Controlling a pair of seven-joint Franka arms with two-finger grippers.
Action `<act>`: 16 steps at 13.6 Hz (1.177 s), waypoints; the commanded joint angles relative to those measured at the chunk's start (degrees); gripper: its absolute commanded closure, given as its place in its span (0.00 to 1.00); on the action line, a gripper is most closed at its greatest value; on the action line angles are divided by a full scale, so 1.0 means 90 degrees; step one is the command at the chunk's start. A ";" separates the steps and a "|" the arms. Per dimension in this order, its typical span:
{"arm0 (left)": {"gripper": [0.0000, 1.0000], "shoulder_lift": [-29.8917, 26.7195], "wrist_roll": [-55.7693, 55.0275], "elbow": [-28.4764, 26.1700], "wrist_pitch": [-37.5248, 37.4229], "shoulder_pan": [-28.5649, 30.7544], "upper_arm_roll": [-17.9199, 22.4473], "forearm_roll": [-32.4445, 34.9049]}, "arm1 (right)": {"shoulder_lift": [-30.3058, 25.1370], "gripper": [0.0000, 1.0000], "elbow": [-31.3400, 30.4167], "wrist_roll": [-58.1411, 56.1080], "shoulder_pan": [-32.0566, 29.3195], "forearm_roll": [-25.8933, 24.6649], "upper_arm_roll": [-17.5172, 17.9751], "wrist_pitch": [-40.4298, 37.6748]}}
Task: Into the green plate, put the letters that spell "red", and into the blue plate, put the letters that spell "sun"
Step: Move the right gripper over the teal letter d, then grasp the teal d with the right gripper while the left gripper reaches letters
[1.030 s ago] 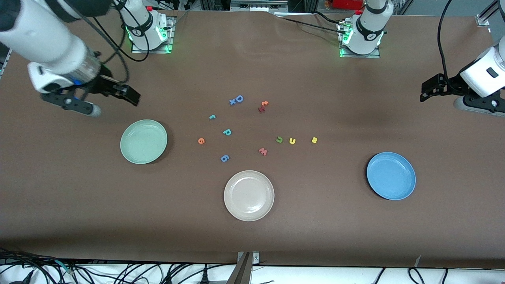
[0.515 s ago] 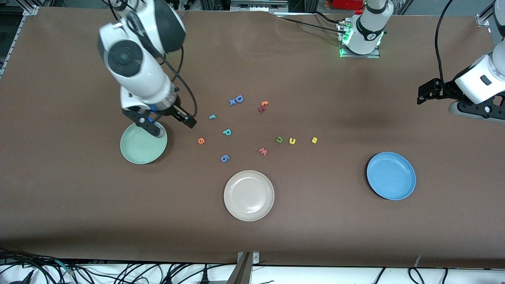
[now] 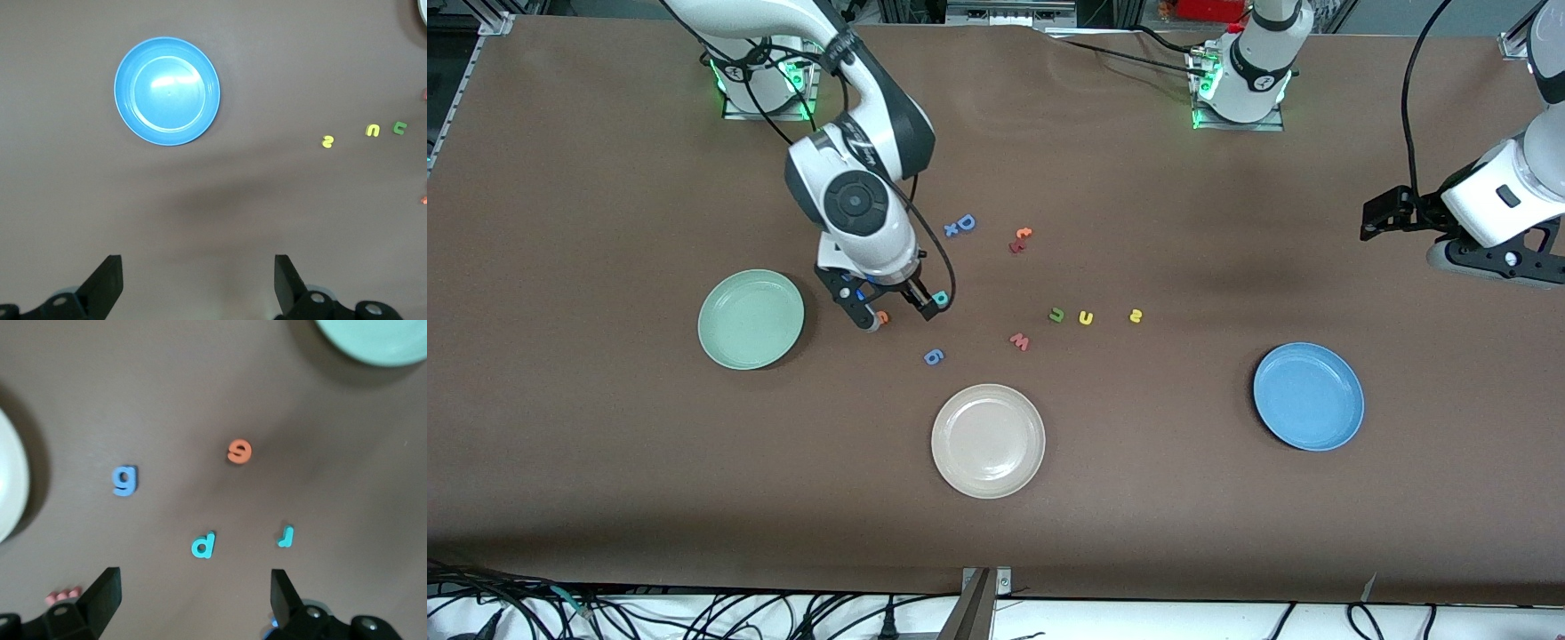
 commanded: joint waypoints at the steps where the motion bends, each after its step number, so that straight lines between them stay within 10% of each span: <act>1: 0.00 0.0046 0.0129 0.0074 -0.0288 -0.0035 -0.0031 -0.0141 | 0.0006 0.01 -0.0516 0.0318 0.0136 0.0035 -0.0064 0.0527; 7: 0.00 0.0036 -0.0065 -0.0169 -0.0250 -0.0055 -0.0440 -0.0141 | 0.0074 0.01 -0.1680 0.0553 0.0205 0.0035 -0.0074 0.2637; 16: 0.00 0.0338 -0.1130 -0.1020 0.1584 -0.0114 -0.1271 -0.0287 | 0.0572 0.14 -0.1730 0.1207 0.0488 0.0055 -0.0064 0.3362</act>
